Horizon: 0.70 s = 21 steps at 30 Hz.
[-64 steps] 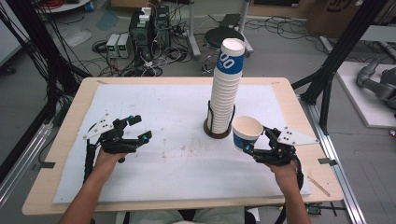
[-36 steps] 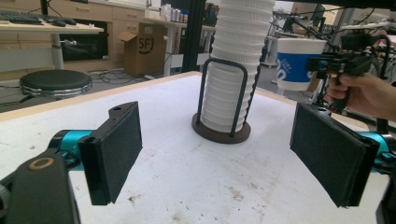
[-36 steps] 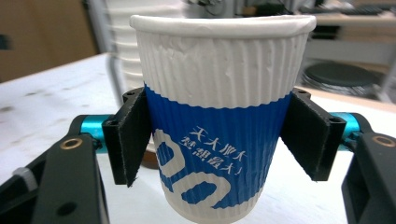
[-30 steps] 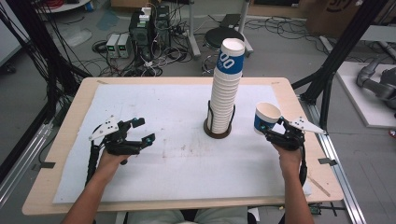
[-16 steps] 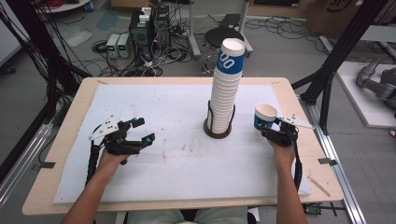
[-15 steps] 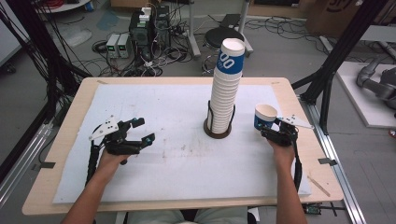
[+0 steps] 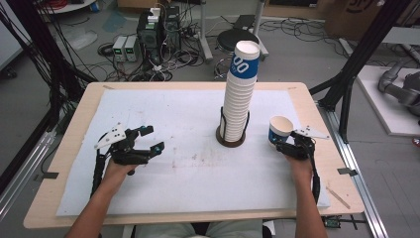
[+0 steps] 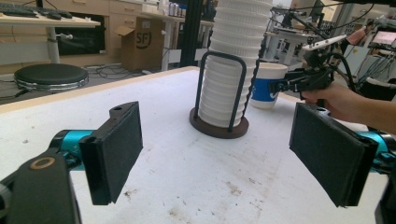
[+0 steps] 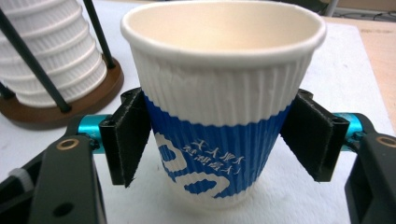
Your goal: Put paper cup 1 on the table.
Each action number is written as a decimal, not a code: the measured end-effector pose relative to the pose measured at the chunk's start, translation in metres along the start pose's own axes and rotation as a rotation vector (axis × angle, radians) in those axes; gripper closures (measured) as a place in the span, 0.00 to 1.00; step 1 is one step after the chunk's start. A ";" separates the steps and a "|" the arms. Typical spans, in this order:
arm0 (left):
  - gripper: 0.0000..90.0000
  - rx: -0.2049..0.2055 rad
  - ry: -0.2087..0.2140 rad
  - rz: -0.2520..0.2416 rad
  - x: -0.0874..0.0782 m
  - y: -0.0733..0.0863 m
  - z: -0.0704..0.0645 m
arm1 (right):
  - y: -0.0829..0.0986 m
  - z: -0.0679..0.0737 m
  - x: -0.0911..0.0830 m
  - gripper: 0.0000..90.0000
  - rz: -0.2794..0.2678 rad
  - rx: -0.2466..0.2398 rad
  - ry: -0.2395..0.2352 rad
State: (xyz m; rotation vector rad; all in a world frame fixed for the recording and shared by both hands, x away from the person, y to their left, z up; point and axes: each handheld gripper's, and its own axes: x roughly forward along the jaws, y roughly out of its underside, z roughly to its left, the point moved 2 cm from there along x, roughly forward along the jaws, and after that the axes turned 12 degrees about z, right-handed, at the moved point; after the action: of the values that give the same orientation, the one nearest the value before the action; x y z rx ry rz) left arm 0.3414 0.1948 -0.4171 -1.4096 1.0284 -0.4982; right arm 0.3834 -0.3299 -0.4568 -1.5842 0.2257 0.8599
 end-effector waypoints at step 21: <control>0.19 -0.009 -0.004 0.005 0.000 0.001 0.000 | 0.013 0.002 -0.022 0.22 0.071 0.008 -0.063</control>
State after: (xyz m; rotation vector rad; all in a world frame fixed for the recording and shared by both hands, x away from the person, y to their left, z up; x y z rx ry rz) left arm 0.3413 0.1950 -0.4185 -1.4151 1.0325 -0.4872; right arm 0.3595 -0.3380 -0.4528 -1.5468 0.2412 0.9612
